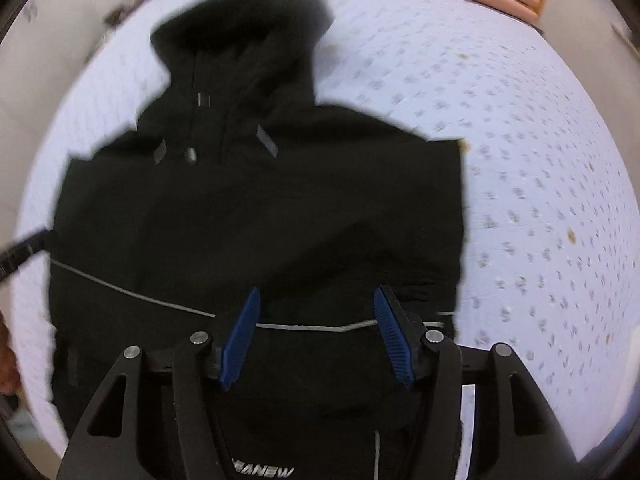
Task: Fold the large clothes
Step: 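Grasp the jacket hem with both tools side by side, then lift the hem with both tools and fold it toward the hood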
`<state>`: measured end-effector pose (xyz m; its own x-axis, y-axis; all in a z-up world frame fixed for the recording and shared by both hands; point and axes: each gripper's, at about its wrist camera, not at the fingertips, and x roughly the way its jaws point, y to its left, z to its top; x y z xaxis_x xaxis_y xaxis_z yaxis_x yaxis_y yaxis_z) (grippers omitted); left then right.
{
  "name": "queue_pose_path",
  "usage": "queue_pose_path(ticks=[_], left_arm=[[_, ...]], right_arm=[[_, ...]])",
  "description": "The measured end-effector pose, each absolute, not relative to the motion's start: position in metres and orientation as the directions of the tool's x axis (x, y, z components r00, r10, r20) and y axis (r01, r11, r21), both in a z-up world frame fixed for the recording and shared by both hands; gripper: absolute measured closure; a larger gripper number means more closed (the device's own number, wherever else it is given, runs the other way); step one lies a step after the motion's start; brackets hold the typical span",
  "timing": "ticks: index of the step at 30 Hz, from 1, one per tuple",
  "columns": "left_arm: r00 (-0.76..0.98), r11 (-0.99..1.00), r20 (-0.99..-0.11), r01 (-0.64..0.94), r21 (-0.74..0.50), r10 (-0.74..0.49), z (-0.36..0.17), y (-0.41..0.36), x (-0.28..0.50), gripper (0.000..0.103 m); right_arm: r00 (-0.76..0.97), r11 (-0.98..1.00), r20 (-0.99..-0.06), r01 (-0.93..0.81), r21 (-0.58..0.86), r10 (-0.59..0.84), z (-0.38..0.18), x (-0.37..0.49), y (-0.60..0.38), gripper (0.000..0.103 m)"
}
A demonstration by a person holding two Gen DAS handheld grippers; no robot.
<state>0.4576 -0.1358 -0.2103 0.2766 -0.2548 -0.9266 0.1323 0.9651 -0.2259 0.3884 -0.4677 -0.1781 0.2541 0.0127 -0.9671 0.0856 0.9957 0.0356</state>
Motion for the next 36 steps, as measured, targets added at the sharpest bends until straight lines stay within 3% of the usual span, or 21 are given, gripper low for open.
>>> queue_pose_path(ticks=[5, 13, 18, 24, 31, 36], left_arm=[[0.264, 0.962, -0.925, 0.108, -0.252, -0.272, -0.234, -0.133, 0.455, 0.061], [0.333, 0.979, -0.94, 0.206, -0.01, -0.079, -0.24, -0.178, 0.448, 0.054], [0.293, 0.961, -0.954, 0.274, 0.028, -0.056, -0.228, -0.184, 0.44, 0.053], [0.314, 0.942, -0.939, 0.335, -0.026, -0.138, -0.168, -0.156, 0.441, 0.053], [0.437, 0.96, -0.867, 0.242, -0.142, -0.239, -0.101, -0.13, 0.543, 0.053], [0.425, 0.946, -0.849, 0.209, -0.246, -0.314, -0.106, -0.147, 0.632, 0.053]], right_arm=[[0.211, 0.994, -0.977, 0.106, 0.035, 0.012, -0.211, 0.383, -0.471, 0.041], [0.223, 0.993, -0.974, 0.114, -0.019, -0.044, -0.217, 0.381, -0.464, 0.039], [0.143, 0.989, -0.988, 0.145, -0.041, -0.062, -0.213, 0.39, -0.456, 0.038], [0.049, 0.993, -0.999, 0.121, 0.005, -0.001, -0.183, 0.395, -0.451, 0.038], [0.297, 0.981, -0.951, 0.138, 0.133, 0.088, -0.101, 0.446, -0.477, 0.038], [0.486, 0.966, -0.871, 0.187, 0.178, 0.067, -0.07, 0.55, -0.498, 0.037]])
